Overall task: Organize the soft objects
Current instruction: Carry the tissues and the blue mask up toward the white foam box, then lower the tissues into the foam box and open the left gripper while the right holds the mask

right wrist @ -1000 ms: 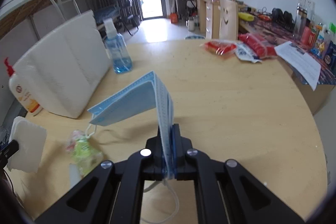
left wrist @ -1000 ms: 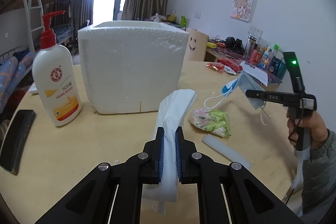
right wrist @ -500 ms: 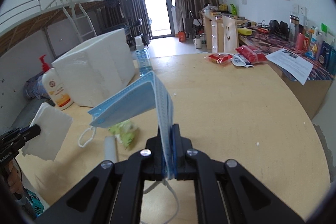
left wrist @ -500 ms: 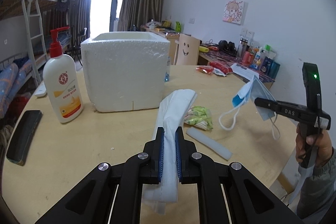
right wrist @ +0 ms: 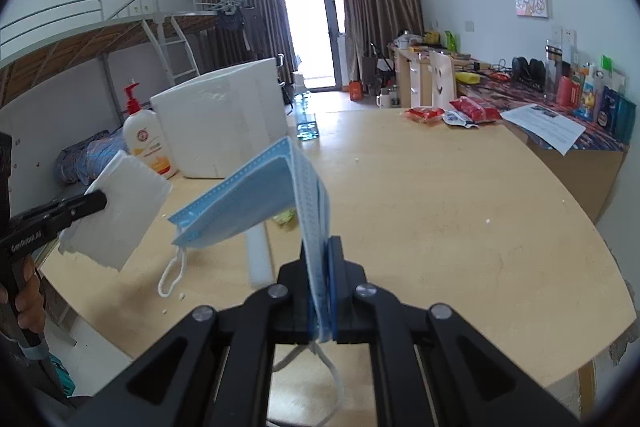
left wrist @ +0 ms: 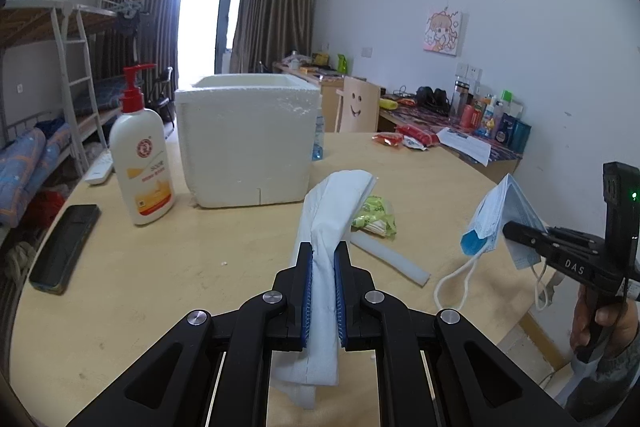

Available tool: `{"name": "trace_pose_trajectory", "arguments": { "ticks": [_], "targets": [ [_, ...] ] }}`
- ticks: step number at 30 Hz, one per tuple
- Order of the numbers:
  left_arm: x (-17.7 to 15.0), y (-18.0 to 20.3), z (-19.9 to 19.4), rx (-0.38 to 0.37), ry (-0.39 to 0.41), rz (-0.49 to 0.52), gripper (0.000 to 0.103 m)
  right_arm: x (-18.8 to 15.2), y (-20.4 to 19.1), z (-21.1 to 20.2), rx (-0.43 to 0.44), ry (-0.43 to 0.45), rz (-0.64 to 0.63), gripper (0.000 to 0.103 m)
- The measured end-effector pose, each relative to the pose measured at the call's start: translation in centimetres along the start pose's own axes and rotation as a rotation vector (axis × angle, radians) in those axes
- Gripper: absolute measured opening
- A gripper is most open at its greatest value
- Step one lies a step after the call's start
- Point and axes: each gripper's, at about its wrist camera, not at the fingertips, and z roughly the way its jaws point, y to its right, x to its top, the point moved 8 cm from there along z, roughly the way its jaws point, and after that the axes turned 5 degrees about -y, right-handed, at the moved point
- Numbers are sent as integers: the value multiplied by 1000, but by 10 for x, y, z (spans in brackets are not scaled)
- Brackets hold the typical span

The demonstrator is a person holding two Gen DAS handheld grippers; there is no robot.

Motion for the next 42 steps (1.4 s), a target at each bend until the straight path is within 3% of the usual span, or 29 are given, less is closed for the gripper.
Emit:
{"name": "trace_pose_trajectory", "arguments": {
  "ticks": [12, 23, 42],
  "targets": [
    [-15, -13, -37, 56, 64, 3, 11, -19, -43, -4, 95, 23, -27, 8],
    [-6, -36, -69, 103, 144, -12, 11, 1, -92, -2, 198, 75, -98, 8],
    [23, -61, -77, 128, 209, -33, 11, 40, -117, -2, 270, 121, -137, 8]
  ]
}}
